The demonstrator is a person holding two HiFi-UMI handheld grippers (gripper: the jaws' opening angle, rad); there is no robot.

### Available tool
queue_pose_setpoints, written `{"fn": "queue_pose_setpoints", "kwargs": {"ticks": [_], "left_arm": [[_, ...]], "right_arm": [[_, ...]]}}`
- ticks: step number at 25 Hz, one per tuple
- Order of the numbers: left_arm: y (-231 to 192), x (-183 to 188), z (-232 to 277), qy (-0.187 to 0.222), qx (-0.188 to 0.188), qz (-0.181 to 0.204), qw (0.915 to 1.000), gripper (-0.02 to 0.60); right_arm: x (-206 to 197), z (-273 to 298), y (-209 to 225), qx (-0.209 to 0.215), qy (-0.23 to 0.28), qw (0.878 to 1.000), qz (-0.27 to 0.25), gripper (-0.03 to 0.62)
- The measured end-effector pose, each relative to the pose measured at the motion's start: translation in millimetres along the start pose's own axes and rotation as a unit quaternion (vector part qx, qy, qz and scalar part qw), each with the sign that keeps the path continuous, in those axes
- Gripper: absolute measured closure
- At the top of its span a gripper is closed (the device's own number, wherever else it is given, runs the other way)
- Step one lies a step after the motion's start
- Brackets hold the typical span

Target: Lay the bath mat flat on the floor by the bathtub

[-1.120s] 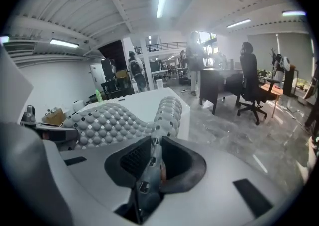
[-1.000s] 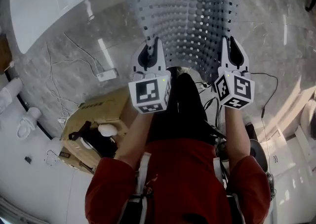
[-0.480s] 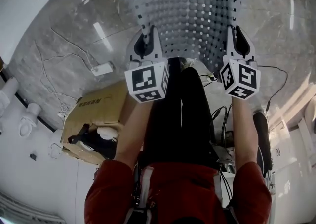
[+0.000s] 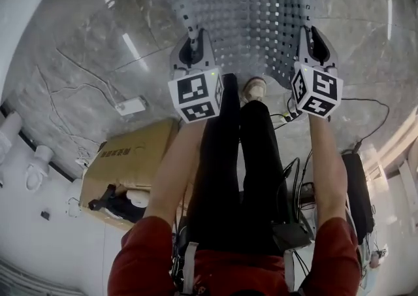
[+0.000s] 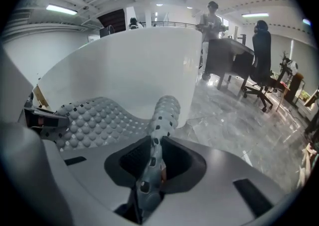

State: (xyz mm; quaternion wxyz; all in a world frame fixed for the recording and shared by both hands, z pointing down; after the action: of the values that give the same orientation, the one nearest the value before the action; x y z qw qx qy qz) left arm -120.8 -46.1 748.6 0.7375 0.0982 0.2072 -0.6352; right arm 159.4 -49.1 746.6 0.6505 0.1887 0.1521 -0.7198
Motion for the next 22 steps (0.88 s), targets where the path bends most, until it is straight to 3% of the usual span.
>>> {"fn": "queue_pose_setpoints", "kwargs": {"ticks": [10,22], "left_arm": [[-31,-45,104,0.013,0.017,0.023,0.9995,0.525],[-62,-89,206,-0.015,0.034,0.036,0.9987,0.525]], "right_arm": [[-32,103,-5,-0.027,0.003,0.999,-0.030,0.514],[-60,202,-12,-0.046,-0.006,0.996,-0.082,0.508]]}}
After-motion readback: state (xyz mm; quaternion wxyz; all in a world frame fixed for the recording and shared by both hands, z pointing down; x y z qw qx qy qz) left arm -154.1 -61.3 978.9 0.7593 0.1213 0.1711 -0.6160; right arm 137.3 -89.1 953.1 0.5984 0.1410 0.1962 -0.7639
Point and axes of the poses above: the fingertips, and each gripper's own axes: z forward along the fingers, y to its right, x out of its top, the point moved 9 cm from there along -z, backward along the fingers, and after that the axes turned 14 degrees about -y, right-handed, at the moved point
